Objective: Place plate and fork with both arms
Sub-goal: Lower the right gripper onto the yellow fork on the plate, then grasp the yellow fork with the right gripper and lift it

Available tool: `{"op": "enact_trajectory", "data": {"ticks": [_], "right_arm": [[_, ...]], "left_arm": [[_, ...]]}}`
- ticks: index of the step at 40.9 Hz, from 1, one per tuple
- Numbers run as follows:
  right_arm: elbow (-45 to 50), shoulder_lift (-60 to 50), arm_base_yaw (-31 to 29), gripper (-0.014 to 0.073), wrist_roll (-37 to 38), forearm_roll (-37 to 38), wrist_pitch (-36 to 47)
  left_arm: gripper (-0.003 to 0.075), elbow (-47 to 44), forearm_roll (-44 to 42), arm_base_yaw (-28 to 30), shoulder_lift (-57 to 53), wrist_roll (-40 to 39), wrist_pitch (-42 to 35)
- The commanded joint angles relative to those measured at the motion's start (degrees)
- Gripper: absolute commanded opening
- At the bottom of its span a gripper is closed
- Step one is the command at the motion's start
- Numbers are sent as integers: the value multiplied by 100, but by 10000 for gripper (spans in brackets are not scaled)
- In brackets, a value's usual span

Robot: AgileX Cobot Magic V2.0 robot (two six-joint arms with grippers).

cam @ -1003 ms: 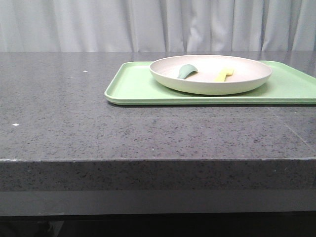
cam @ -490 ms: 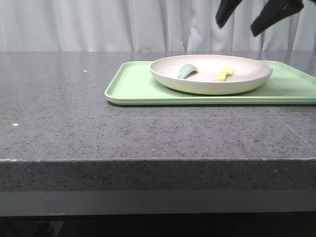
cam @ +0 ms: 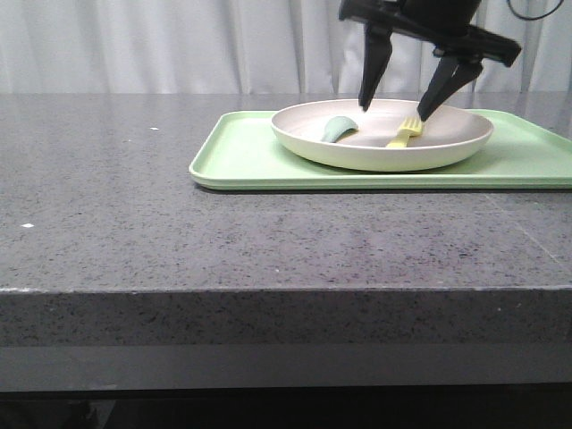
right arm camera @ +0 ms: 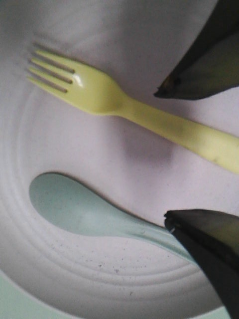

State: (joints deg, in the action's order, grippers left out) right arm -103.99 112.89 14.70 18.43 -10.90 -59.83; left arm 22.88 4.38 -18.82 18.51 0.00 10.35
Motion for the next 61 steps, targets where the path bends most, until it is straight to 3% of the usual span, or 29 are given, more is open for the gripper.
{"op": "enact_trajectory", "data": {"ticks": [1,23,26,33,38,54,61], "right_arm": [[-365,-151,-9,492,43,47,-100],[-379,103,-9,480,108,64,-350],[-379,103,-9,418,108,64,-400],[-379,103,-9,160,108,64,-418],[-379,103,-9,45,108,64,-418],[-379,-172,-71,15,88,64,-391],[-379,-793,-483,15,-248,72,-384]], "left_arm": [[-18,153,-2,6,61,0,-484],[-18,153,-2,6,61,0,-484],[-18,153,-2,6,61,0,-484],[-18,153,-2,6,61,0,-484],[-18,153,-2,6,61,0,-484],[-18,153,-2,6,61,0,-484],[-18,153,-2,6,61,0,-484]]}}
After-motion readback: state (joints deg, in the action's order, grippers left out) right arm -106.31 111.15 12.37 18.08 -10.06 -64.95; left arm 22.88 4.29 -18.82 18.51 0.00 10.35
